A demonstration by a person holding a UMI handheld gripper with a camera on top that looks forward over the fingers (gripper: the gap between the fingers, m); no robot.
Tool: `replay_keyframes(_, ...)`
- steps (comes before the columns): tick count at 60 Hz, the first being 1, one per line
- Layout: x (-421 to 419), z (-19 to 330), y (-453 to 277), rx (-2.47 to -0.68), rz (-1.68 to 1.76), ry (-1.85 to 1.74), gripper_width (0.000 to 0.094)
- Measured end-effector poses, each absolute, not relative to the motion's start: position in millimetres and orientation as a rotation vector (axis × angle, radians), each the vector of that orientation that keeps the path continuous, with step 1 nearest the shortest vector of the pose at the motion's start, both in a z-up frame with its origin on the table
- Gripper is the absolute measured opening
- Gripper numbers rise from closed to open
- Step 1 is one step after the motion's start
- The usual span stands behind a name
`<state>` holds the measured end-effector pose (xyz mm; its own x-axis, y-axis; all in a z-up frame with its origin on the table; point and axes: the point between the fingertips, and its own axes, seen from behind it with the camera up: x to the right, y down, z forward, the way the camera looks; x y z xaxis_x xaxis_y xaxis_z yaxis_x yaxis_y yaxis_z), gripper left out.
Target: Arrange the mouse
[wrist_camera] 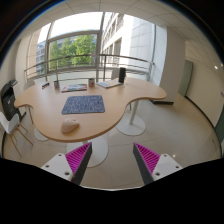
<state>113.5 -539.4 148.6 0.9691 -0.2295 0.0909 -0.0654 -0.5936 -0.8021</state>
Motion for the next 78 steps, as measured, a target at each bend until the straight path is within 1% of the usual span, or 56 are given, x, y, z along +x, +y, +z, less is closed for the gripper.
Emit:
replay_keyframes(1,108,147,-541,-2.205,-0.216,0.21,0.0848)
replay_keyframes(2,95,134,-539,-2.204,-0.203,0.216,0.0848)
replay_keyframes(5,67,115,-532,-2.206,-0.149,0.226,0.0851)
replay_keyframes(9,31,96,-515,-2.194,-0.094,0.226,0.0852)
replay_keyframes(10,26,98,-511,-2.194,-0.082,0.221,0.0852)
replay_keyframes(11,16,89,-504,-2.187,-0.075,0.216,0.0852)
replay_keyframes(17,-24,65,-459,-2.17,-0.035,0.165,0.0852)
replay_keyframes(31,-68,16,-351,-2.171,0.009,0.109,0.085)
replay_keyframes(36,-67,2,-317,-2.181,0.014,0.107,0.0848)
replay_keyframes(42,-76,-9,-303,-2.209,0.019,0.125,0.0848)
replay_keyframes(53,-73,-10,-270,-2.202,-0.008,0.104,0.083)
replay_keyframes(56,-72,-14,-259,-2.2,-0.038,0.082,0.0795)
replay_keyframes(58,-71,-14,-255,-2.195,-0.058,0.065,0.0747)
replay_keyframes(60,-73,-13,-252,-2.189,-0.057,0.053,0.0671)
replay_keyframes(62,-74,-13,-247,-2.186,-0.055,0.051,0.0557)
replay_keyframes(63,-75,-14,-246,-2.184,-0.05,0.047,0.0533)
replay_keyframes(65,-75,-14,-244,-2.181,-0.057,0.034,0.0524)
replay_keyframes(72,-77,-14,-244,-2.191,-0.04,0.0,0.0446)
replay_keyframes(73,-77,-14,-244,-2.194,-0.038,-0.007,0.0423)
replay_keyframes(78,-73,-11,-246,-2.207,-0.045,-0.031,0.0402)
